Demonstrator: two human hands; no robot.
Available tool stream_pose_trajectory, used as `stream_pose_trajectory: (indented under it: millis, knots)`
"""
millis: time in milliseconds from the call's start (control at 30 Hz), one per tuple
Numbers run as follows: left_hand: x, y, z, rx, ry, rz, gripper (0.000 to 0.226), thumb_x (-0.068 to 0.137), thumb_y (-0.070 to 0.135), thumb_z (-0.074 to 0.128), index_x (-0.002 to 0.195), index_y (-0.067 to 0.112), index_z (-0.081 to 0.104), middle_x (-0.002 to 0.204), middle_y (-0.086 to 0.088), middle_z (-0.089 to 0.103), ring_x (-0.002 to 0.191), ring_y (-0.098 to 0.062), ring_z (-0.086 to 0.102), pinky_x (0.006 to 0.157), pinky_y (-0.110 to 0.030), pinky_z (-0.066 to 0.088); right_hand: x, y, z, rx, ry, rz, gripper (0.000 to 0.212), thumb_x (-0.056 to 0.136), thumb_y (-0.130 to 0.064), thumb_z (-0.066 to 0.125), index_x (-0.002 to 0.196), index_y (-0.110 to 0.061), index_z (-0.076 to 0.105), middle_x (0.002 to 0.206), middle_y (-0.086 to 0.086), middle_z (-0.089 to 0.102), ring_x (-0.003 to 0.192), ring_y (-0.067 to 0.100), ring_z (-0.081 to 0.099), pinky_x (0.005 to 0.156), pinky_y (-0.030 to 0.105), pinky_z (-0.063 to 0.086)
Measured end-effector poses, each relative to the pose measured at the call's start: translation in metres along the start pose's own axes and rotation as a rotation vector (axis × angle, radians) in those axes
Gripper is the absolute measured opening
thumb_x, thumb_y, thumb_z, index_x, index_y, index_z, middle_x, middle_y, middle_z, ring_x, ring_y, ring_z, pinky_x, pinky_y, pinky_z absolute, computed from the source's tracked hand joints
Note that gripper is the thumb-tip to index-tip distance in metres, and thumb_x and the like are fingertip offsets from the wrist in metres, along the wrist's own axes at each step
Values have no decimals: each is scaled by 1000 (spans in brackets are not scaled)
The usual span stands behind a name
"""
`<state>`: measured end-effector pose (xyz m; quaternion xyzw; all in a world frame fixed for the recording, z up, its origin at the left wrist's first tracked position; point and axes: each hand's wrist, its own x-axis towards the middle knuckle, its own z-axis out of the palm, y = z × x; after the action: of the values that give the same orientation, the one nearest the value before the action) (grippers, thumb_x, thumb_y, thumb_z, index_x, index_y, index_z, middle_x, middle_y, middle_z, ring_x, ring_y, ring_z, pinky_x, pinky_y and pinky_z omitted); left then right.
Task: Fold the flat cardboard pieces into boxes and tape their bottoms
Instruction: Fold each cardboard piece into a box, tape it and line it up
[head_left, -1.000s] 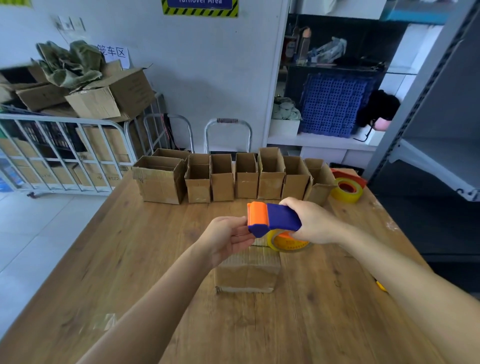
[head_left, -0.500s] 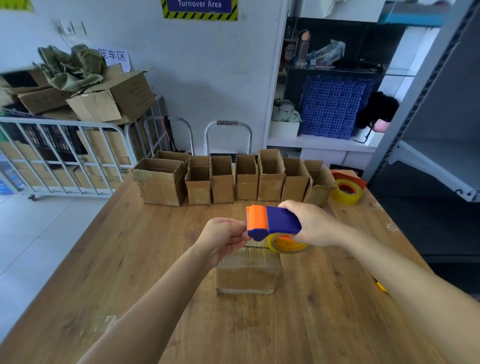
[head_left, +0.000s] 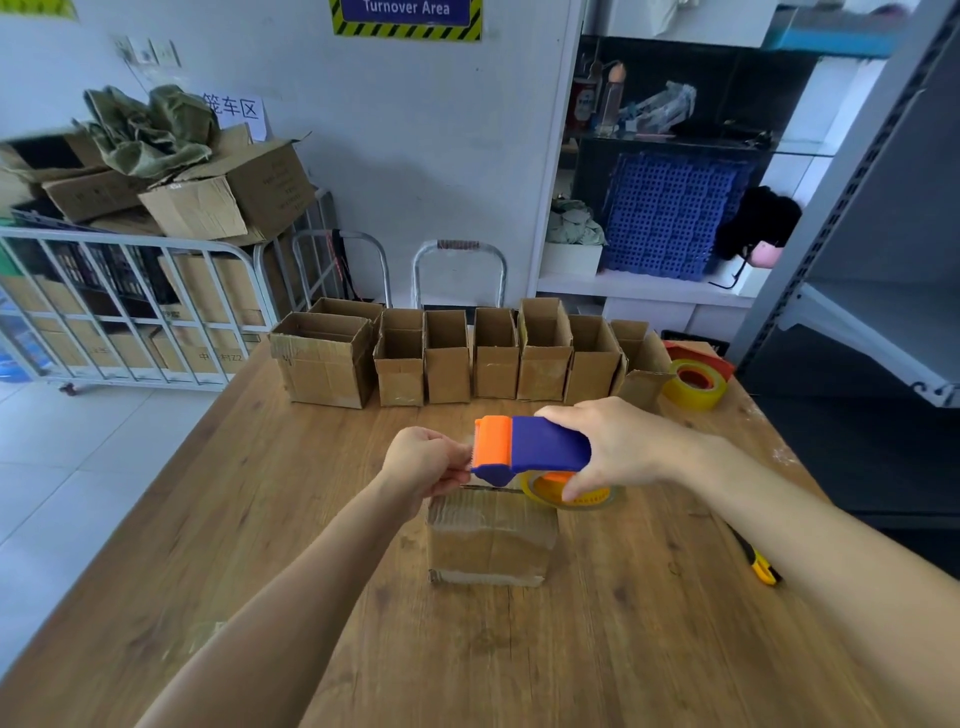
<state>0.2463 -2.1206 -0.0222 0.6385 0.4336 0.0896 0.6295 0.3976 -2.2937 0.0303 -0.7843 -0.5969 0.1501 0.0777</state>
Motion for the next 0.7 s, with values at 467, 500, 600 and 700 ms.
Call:
stream_pose_trajectory:
  millis: [467, 500, 600, 700]
  knots:
    - [3, -28, -28, -112, 61, 22, 13, 90, 11, 60, 93, 1, 68, 77, -8, 62, 68, -15, 53, 60, -25, 46, 12, -13, -11, 50, 12, 0, 63, 76, -36, 80, 130, -29, 50, 110, -8, 58, 93, 11, 54, 69, 14, 39]
    - [4, -28, -28, -128, 63, 19, 12, 90, 11, 60, 92, 2, 68, 77, -7, 62, 66, -14, 53, 59, -24, 45, 13, -14, -14, 75, 32, -4, 61, 76, -35, 80, 129, -29, 51, 109, -7, 59, 92, 11, 55, 69, 15, 40]
    - [6, -24, -29, -162, 75, -18, 11, 91, 11, 61, 91, 3, 68, 77, -7, 62, 64, -13, 52, 58, -23, 45, 16, -18, -21, 75, 48, -22, 58, 77, -34, 79, 128, -28, 52, 106, -8, 59, 86, 7, 54, 67, 15, 40]
    - [7, -23, -26, -153, 46, -26, 14, 91, 15, 62, 97, 4, 67, 76, -5, 61, 62, -11, 50, 58, -22, 45, 17, -16, -21, 24, 8, -7, 59, 77, -34, 79, 128, -27, 51, 105, -9, 56, 83, 3, 52, 66, 15, 37]
